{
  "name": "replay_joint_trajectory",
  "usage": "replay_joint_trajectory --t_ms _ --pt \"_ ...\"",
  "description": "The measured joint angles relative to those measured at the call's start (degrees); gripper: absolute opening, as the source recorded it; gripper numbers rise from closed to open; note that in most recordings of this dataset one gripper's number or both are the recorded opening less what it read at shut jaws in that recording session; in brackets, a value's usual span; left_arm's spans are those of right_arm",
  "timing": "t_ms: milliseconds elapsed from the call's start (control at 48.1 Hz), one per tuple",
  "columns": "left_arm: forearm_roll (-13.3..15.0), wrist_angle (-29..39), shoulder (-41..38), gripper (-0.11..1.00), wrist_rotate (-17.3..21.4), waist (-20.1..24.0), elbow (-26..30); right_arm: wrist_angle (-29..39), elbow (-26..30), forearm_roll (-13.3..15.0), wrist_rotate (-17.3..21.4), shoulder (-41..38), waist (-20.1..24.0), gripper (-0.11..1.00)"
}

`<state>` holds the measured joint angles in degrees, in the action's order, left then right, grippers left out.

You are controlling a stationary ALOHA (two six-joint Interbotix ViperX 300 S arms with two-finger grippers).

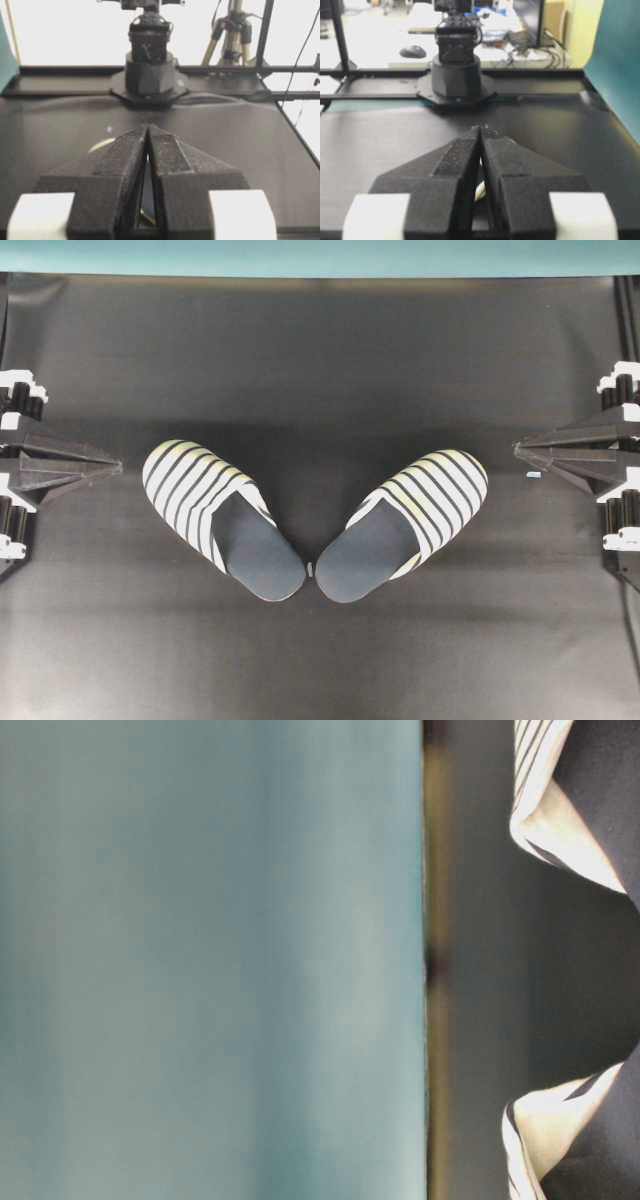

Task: Arrange the slippers with the left arm.
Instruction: 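Move the left gripper toward the left striped slipper's upper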

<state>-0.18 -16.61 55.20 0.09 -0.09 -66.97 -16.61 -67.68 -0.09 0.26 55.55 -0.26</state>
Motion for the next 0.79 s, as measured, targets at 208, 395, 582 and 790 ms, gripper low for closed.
replay_joint_trajectory --t_ms 208,395,582,790 --pt "-2.2 4.7 -3.4 0.56 -0.5 0.4 -0.7 0.7 -0.7 -0.1 0.0 0.4 -0.1 0.53" --pt "-2.3 5.8 -5.1 0.63 -1.0 0.4 -0.7 1.4 -1.2 0.0 0.0 1.1 -0.4 0.67" --pt "-2.3 9.6 -9.1 0.24 -3.4 0.5 1.2 3.7 -1.1 -0.3 0.1 1.2 -1.1 0.41" --pt "-2.3 17.8 -16.8 0.0 -7.0 0.8 6.4 7.7 -1.2 -0.4 0.1 1.3 -1.2 0.08"
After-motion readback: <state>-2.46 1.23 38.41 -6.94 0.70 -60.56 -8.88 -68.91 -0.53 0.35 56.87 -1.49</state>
